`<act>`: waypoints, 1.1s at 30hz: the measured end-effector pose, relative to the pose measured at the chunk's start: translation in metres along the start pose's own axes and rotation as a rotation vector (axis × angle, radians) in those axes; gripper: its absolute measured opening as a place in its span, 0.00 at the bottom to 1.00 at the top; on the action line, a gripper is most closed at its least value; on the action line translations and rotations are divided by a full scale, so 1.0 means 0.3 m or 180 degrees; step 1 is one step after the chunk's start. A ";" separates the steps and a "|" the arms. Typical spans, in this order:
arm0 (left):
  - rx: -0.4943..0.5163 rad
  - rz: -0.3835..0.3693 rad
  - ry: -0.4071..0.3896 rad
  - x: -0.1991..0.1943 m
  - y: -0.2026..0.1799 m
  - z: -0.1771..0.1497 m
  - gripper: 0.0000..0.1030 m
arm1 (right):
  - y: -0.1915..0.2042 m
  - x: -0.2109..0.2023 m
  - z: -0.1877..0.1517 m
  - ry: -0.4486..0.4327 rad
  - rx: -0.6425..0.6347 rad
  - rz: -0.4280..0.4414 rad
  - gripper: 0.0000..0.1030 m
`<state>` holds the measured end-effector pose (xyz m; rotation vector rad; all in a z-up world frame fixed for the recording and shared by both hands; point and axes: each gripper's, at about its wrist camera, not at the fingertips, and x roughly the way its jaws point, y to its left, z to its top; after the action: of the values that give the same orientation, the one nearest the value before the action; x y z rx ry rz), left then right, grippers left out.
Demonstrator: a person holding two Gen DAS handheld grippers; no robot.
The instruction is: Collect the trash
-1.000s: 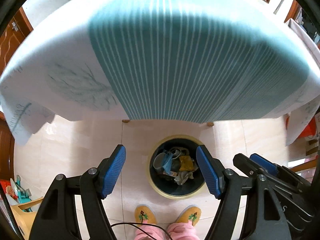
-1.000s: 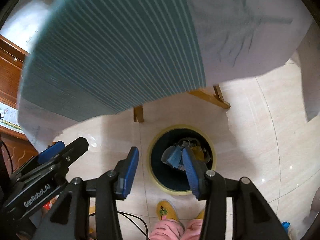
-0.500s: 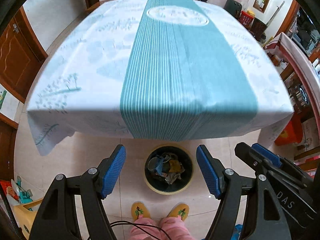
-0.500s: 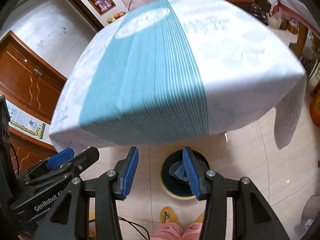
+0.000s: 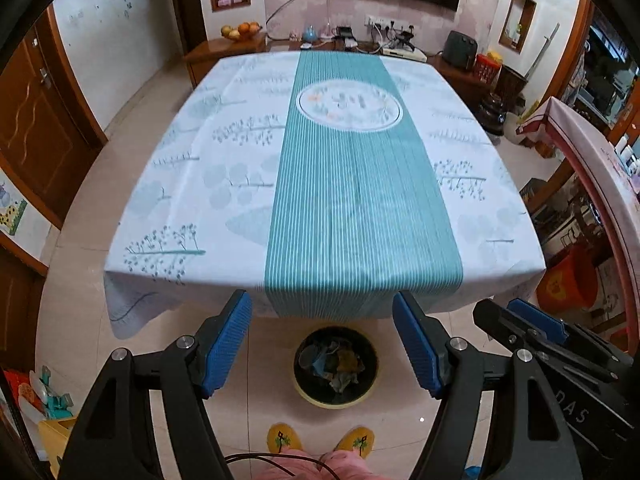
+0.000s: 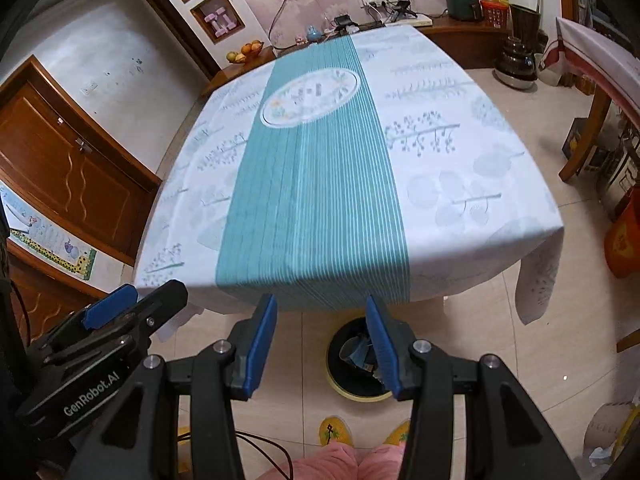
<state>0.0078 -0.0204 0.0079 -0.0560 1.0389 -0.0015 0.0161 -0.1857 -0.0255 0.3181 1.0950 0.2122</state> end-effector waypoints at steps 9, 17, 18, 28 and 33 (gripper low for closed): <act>-0.0034 0.0027 -0.0052 -0.061 -0.007 0.008 0.69 | 0.043 -0.073 0.027 -0.0138 -0.0147 -0.0023 0.46; -0.0024 0.0023 -0.0122 -0.089 -0.015 0.014 0.69 | 0.059 -0.105 0.028 -0.0200 -0.0188 -0.0041 0.46; -0.0020 0.0017 -0.0128 -0.091 -0.016 0.013 0.69 | 0.061 -0.109 0.028 -0.0213 -0.0194 -0.0054 0.46; -0.0026 -0.0010 -0.0158 -0.107 -0.022 0.009 0.69 | 0.062 -0.144 0.026 -0.0279 -0.0238 -0.0108 0.46; -0.0030 -0.0008 -0.0179 -0.115 -0.024 0.008 0.69 | 0.067 -0.155 0.028 -0.0310 -0.0271 -0.0129 0.46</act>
<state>-0.0073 -0.0264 0.0391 -0.0654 0.9828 0.0027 0.0026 -0.1832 0.0241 0.2275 0.9925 0.2047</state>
